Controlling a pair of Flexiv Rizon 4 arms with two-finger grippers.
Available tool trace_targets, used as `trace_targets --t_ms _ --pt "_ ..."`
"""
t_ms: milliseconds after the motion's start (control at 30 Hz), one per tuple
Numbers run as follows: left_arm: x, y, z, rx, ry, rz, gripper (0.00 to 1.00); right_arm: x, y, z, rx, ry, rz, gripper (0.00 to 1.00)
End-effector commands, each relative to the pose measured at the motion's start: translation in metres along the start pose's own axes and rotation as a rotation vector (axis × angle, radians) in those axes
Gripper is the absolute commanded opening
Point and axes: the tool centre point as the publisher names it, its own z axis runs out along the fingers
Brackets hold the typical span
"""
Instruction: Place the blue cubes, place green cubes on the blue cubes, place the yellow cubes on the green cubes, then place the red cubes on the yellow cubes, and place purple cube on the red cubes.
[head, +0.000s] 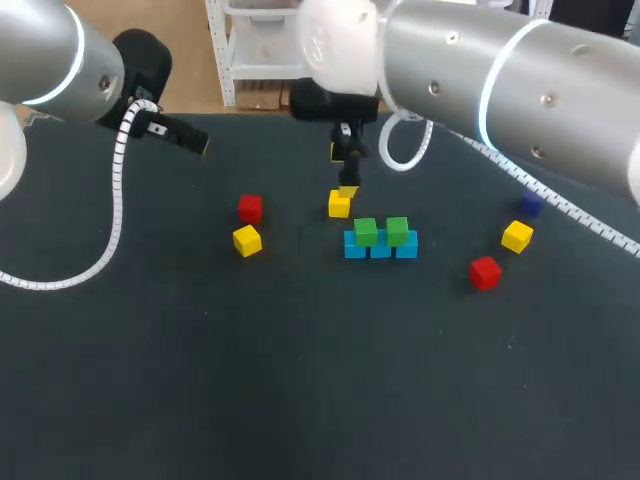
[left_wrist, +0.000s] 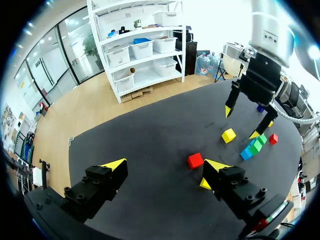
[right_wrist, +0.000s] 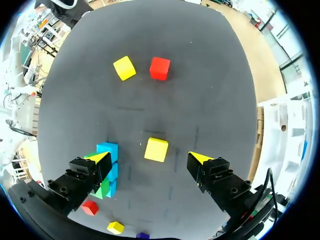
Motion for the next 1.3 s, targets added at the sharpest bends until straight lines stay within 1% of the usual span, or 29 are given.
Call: trace_targets --t_ms 33,200,467,600,700,867,1100,1300 --pt "0.000 0.000 0.000 0.000 0.000 0.000 1.00 0.002 0.004 0.003 0.006 -0.001 0.019 1.00" --pt "0.000 0.000 0.000 0.000 0.000 0.000 1.00 0.001 0.010 0.008 0.006 0.006 0.030 1.00" --pt "0.000 0.000 0.000 0.000 0.000 0.000 1.00 0.004 0.011 0.013 0.003 0.005 0.048 1.00" --pt "0.000 0.000 0.000 0.000 0.000 0.000 1.00 0.010 0.009 0.000 0.049 -0.012 0.060 1.00" --pt "0.000 0.000 0.000 0.000 0.000 0.000 1.00 0.018 0.007 -0.012 0.073 -0.017 0.072 1.00" --pt "0.000 0.000 0.000 0.000 0.000 0.000 1.00 0.040 0.010 -0.032 0.102 -0.026 0.101 1.00" --pt "0.000 0.000 0.000 0.000 0.000 0.000 1.00 0.071 0.026 -0.051 0.145 -0.030 0.132 1.00" --pt "0.000 0.000 0.000 0.000 0.000 0.000 1.00 0.090 0.042 -0.063 0.180 -0.034 0.136 1.00"
